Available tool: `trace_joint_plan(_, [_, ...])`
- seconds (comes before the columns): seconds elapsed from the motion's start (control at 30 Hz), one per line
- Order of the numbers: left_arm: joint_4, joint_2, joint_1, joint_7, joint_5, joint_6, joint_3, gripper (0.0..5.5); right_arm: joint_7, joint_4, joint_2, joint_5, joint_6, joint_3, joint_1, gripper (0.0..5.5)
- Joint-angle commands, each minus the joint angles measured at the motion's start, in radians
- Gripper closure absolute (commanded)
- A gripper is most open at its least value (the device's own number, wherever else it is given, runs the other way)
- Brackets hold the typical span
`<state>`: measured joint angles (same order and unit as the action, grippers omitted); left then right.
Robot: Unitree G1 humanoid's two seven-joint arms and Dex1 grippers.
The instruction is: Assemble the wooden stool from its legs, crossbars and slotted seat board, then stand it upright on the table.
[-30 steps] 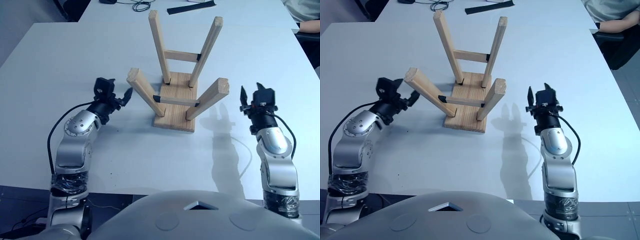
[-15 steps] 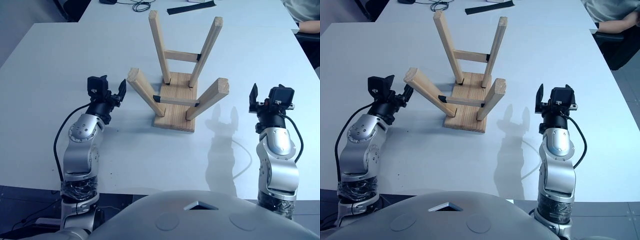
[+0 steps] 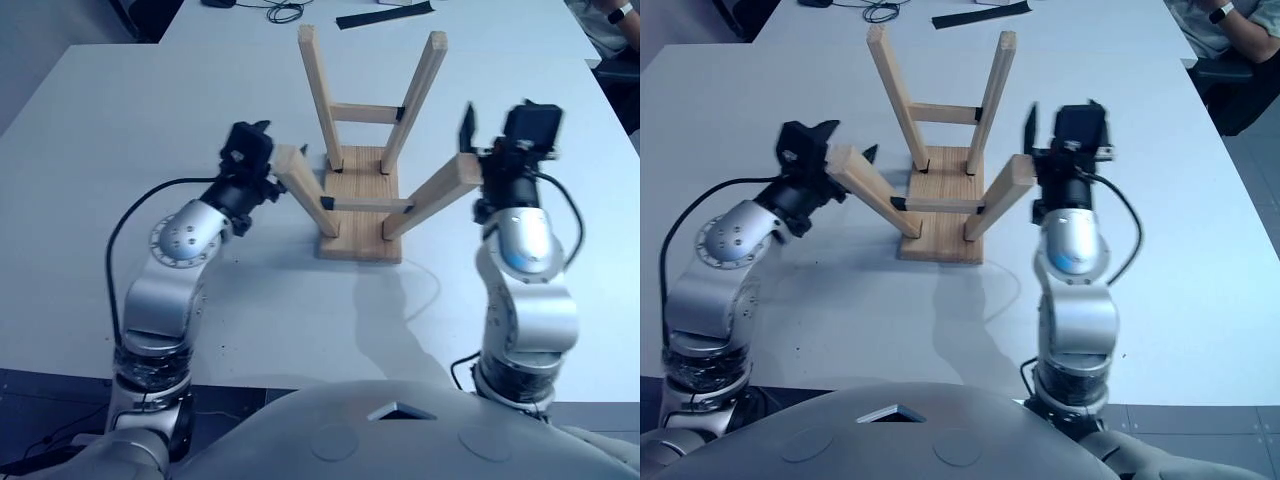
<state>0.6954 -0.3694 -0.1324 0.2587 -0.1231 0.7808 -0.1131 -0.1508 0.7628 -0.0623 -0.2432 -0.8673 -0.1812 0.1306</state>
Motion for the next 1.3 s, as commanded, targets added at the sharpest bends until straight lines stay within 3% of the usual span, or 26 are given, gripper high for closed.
trace_joint_plan(0.03, [0.007,0.006,0.011,-0.005,0.031,0.037,-0.117,2.23,-0.004,-0.097,-0.086,0.043,-0.007,-0.06,-0.009,2.02])
trace_joint_plan(0.23, [-0.134,-0.066,0.068,0.0,0.089,-0.074,-0.027,2.23,0.03,-0.13,0.021,0.067,0.058,0.097,-0.005,2.02])
trace_joint_plan(0.5, [-0.234,-0.155,0.134,0.015,0.1,-0.207,0.182,2.23,0.096,-0.15,0.267,0.059,0.153,0.447,-0.101,2.02])
trace_joint_plan(0.57, [-0.192,-0.144,0.135,0.022,0.085,-0.184,0.192,2.23,0.112,-0.114,0.264,0.059,0.134,0.41,-0.122,2.02])
trace_joint_plan(0.63, [-0.122,-0.114,0.112,0.034,0.053,-0.124,0.158,2.23,0.126,-0.066,0.22,0.063,0.092,0.293,-0.12,2.02])
trace_joint_plan(0.77, [0.026,0.008,-0.006,0.014,-0.01,0.049,-0.009,2.23,0.151,-0.027,0.06,0.109,-0.037,-0.054,-0.049,2.02])
trace_joint_plan(0.87, [0.066,0.056,-0.051,-0.003,-0.008,0.119,-0.101,2.23,0.132,-0.031,-0.008,0.102,-0.08,-0.164,-0.012,2.02])
trace_joint_plan(1.07, [0.034,0.002,0.031,0.011,0.037,0.096,-0.109,2.23,0.141,-0.077,0.073,0.068,-0.044,-0.021,-0.027,2.02])
trace_joint_plan(1.3, [-0.078,-0.088,0.139,0.08,0.071,-0.138,-0.068,2.23,0.208,-0.184,0.235,0.059,0.101,0.129,-0.097,2.02])
